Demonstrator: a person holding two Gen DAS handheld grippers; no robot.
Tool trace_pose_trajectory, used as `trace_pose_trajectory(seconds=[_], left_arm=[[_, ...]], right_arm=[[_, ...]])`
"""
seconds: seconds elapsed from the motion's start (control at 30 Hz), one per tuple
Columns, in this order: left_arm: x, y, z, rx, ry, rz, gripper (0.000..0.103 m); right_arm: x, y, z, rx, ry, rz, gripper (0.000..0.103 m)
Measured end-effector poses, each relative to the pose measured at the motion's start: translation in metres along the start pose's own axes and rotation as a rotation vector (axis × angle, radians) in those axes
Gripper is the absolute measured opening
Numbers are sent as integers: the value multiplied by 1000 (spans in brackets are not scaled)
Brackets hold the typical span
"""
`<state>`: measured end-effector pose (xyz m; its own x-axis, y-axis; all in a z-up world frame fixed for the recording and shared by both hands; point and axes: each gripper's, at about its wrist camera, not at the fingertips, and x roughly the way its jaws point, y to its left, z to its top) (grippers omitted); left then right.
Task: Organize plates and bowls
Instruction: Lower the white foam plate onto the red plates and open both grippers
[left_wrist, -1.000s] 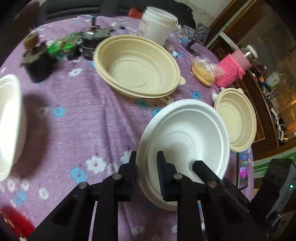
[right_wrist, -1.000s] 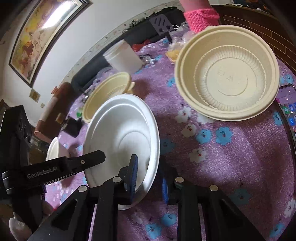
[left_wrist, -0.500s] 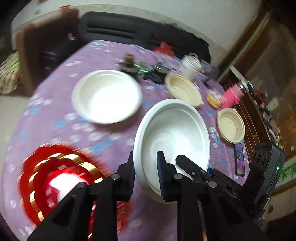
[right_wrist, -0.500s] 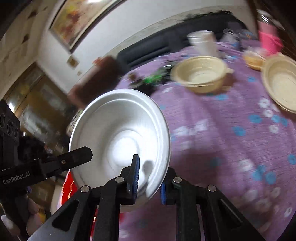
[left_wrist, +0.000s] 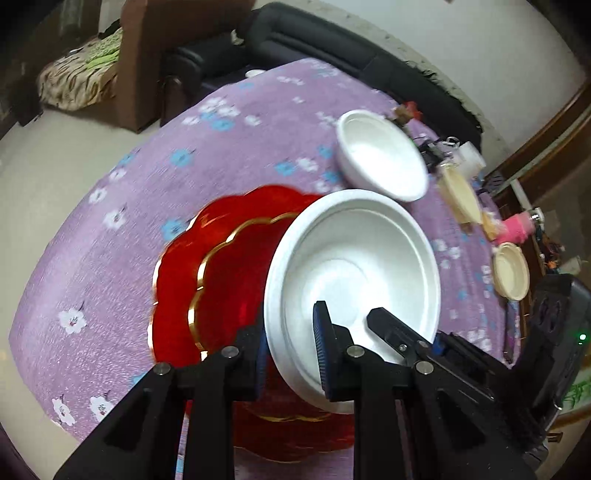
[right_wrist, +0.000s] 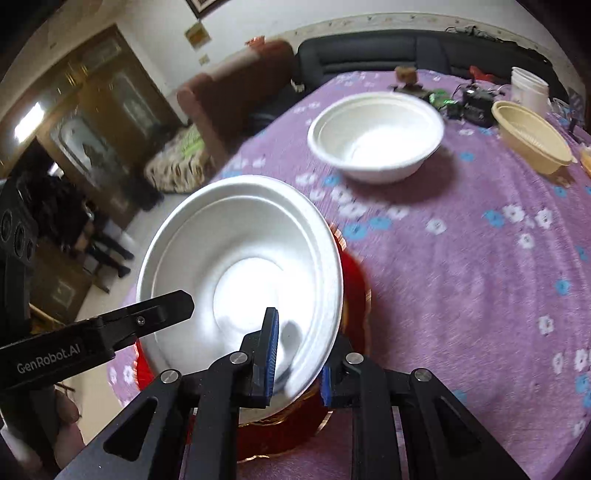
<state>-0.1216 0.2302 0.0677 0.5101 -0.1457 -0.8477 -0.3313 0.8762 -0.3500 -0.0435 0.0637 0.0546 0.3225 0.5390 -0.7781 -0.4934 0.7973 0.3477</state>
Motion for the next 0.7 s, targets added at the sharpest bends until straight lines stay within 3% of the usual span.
trace_pose_trajectory(seconds=[0.13,0.2,0.27,0.33,0.57,0.7], left_arm=[[7,4,-2,8,-13,55,24],[7,7,-3,6,-24,67,39],[4,8,-3,7,-42,70,47],[-1,10,-5,7,-56,65,49],[-24,14,-9,-35,-114,16,70],[-32,12,-10,-66,-135,44,82]], right_arm=[[16,3,-7,-24,41,-35,21],[20,8,-12,-40,52,-54,21],[22,13,-14,-67,43,-84,21],[23,16,-14,-81,48,-91,22],[21,21,-13,-138,-10,-143,48],[8,25,-17,-152,-47,-156,51]])
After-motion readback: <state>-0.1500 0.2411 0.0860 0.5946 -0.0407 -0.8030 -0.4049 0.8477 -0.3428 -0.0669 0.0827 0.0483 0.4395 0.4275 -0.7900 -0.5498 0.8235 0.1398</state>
